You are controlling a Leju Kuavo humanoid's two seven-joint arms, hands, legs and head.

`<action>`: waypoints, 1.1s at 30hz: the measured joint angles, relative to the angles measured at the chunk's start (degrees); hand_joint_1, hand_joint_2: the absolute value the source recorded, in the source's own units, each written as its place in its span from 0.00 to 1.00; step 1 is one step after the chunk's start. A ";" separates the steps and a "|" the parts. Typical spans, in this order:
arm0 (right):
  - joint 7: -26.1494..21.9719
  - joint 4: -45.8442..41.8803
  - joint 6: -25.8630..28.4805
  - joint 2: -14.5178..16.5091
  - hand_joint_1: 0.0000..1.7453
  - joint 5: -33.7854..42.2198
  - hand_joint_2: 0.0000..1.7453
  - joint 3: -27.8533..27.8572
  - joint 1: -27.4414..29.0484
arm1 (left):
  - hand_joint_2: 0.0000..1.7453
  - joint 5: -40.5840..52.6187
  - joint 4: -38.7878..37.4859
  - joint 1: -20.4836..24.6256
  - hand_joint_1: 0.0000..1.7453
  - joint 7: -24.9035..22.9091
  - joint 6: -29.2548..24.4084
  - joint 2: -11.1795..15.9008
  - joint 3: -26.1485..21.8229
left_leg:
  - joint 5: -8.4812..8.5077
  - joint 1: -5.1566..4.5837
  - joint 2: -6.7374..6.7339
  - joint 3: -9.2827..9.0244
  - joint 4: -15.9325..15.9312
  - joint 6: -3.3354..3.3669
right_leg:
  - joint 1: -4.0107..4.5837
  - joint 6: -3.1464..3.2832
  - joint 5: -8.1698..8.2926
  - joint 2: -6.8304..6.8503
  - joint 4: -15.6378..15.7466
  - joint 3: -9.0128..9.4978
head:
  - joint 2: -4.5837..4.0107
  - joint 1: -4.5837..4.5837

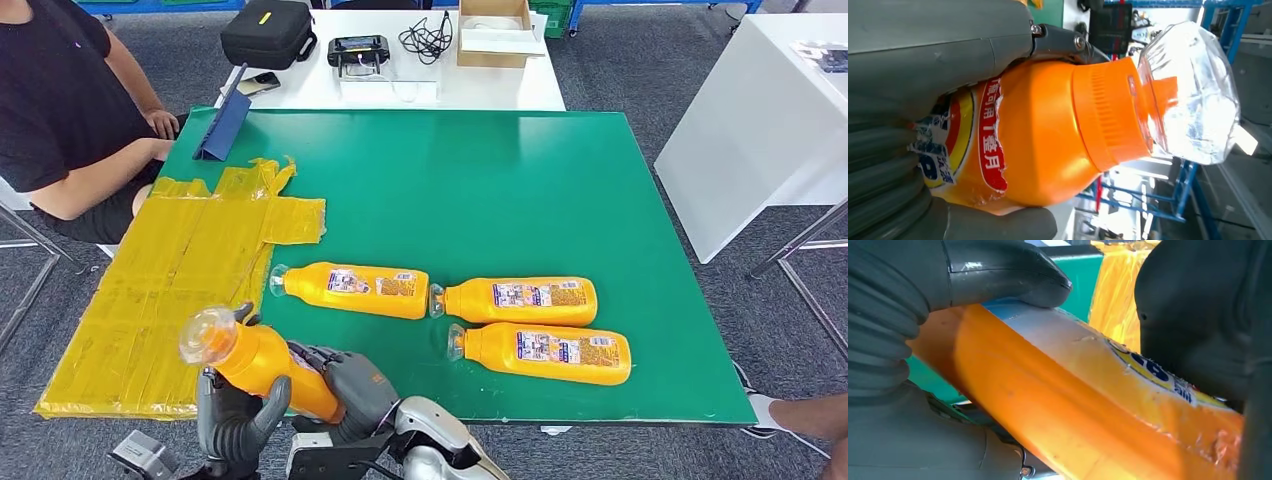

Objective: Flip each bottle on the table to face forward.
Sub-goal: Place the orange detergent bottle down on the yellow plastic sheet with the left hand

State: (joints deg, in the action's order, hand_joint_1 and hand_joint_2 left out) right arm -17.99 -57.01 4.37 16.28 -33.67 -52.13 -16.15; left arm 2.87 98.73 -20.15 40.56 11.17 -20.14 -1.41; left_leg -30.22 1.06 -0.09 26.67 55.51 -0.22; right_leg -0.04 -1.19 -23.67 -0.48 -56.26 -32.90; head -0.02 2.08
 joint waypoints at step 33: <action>3.22 -16.58 10.95 -3.32 0.00 -7.32 1.00 6.26 2.88 | 1.00 34.43 1.64 3.56 1.00 -1.31 -39.57 4.80 5.81 | 0.00 -0.01 -0.01 -0.04 0.01 0.00 | 0.00 0.00 0.00 -0.02 0.00 -0.03 | 0.00 0.01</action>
State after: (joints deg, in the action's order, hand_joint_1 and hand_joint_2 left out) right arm -14.78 -73.59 15.32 12.96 -40.99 -45.87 -13.26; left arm 37.30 100.37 -16.59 39.26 -28.40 -15.34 4.40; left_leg -30.21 1.04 -0.10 26.63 55.52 -0.22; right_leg -0.05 -1.19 -23.67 -0.50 -56.26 -32.93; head -0.02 2.09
